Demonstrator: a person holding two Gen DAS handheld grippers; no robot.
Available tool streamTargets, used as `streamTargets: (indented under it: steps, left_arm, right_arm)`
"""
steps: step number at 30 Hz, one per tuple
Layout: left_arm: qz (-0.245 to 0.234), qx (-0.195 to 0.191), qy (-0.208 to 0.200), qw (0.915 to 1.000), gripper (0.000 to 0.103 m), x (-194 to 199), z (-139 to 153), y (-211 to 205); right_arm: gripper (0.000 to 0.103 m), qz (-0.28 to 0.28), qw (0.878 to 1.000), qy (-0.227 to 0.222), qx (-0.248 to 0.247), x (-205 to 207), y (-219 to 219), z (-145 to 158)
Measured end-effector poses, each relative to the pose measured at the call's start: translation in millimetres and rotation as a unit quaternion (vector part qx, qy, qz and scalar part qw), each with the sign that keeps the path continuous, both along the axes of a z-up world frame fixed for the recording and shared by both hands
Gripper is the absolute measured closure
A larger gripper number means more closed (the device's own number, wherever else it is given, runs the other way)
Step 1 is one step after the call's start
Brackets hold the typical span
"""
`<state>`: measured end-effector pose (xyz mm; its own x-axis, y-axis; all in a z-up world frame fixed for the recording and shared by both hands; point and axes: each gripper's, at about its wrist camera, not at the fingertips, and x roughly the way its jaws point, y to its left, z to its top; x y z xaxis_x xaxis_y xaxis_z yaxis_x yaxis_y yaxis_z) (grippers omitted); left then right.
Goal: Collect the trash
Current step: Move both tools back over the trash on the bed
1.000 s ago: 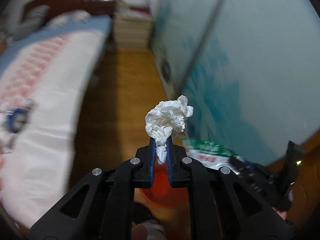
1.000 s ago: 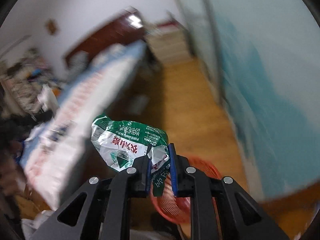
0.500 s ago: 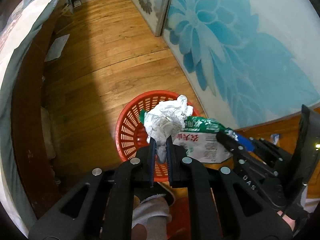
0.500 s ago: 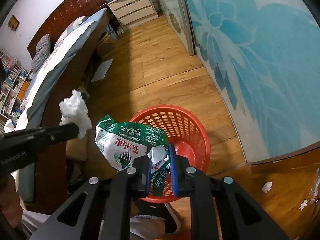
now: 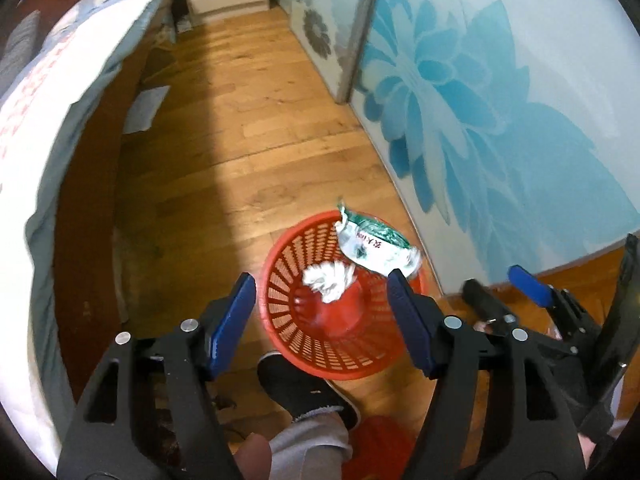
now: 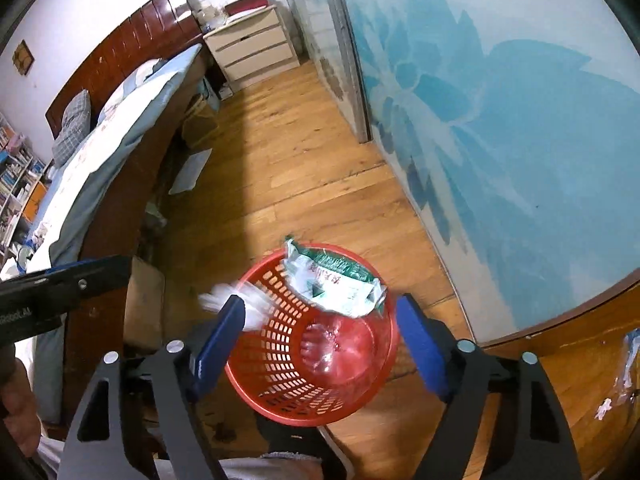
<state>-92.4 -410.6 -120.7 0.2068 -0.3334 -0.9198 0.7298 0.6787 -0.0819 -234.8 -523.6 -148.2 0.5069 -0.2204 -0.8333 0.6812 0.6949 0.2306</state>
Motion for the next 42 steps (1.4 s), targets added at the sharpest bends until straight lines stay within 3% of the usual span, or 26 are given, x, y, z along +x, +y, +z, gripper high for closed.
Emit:
streamTargets:
  steps: [9, 15, 18, 20, 22, 26, 28, 30, 33, 35, 37, 42]
  left_arm:
    - [0.061, -0.056, -0.031, 0.9960, 0.035, 12, 44, 52]
    - [0.114, -0.112, -0.087, 0.9832, 0.035, 23, 101, 118]
    - [0.155, -0.130, -0.128, 0.9709, 0.033, 36, 134, 169]
    - [0.200, -0.144, -0.161, 0.9557, 0.026, 49, 157, 215]
    - [0.248, -0.157, -0.191, 0.9365, 0.026, 60, 175, 263]
    - [0.329, -0.160, -0.224, 0.9033, 0.025, 80, 190, 353]
    - [0.357, -0.147, -0.238, 0.8910, 0.025, 87, 185, 394]
    - [0.374, -0.139, -0.238, 0.8856, 0.025, 93, 175, 420]
    - [0.388, -0.125, -0.221, 0.8858, 0.025, 100, 149, 448]
    - [0.389, -0.089, -0.228, 0.8882, 0.025, 106, 138, 454]
    - [0.388, -0.063, -0.236, 0.8887, 0.025, 109, 132, 460]
    - [0.394, -0.060, -0.218, 0.8907, 0.025, 114, 128, 479]
  right_arm:
    - [0.026, 0.010, 0.999, -0.029, -0.021, 0, 11, 41]
    - [0.023, 0.042, 0.997, -0.066, -0.022, 14, 30, 81]
    - [0.020, 0.076, 0.992, -0.098, -0.037, 35, 55, 115]
    - [0.020, 0.108, 0.985, -0.126, -0.057, 56, 81, 145]
    - [0.020, 0.140, 0.975, -0.151, -0.081, 77, 108, 173]
    - [0.018, 0.214, 0.944, -0.215, -0.129, 127, 184, 236]
    - [0.016, 0.245, 0.929, -0.242, -0.138, 150, 219, 258]
    - [0.015, 0.276, 0.913, -0.264, -0.143, 175, 256, 275]
    - [0.015, 0.323, 0.897, -0.272, -0.133, 218, 309, 283]
    - [0.015, 0.355, 0.890, -0.258, -0.121, 249, 342, 274]
    - [0.015, 0.383, 0.886, -0.241, -0.100, 277, 369, 259]
    - [0.017, 0.435, 0.874, -0.185, -0.115, 320, 409, 197]
